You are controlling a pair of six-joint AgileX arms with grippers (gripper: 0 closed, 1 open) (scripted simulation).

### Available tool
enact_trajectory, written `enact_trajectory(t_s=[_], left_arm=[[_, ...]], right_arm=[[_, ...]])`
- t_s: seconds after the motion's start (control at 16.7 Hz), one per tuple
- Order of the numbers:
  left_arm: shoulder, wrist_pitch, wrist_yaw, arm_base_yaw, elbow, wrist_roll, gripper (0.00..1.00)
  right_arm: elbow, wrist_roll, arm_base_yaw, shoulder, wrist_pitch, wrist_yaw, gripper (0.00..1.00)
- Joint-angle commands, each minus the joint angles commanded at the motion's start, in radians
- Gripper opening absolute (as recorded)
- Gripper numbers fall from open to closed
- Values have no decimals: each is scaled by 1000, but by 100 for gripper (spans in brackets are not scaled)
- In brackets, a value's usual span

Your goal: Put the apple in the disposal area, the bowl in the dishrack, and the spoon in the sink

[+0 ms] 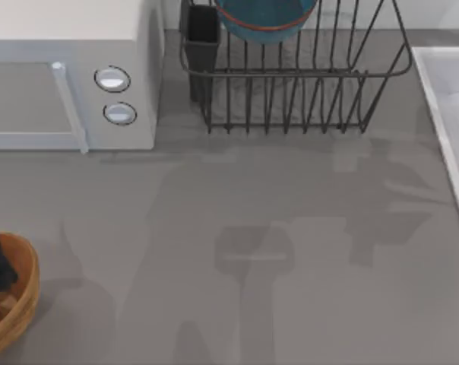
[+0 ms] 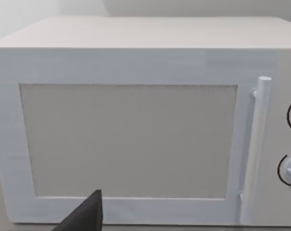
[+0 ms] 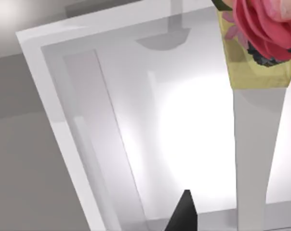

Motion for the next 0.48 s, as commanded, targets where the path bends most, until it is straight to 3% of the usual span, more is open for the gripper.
enact_trajectory(t_s=[0.24, 0.48], left_arm=[[0, 0, 0, 0, 0, 0, 100], [0, 0, 0, 0, 0, 0, 100]], right_arm=[[423, -14, -22, 283, -114, 5, 0], [717, -13, -40, 484, -177, 8, 0]])
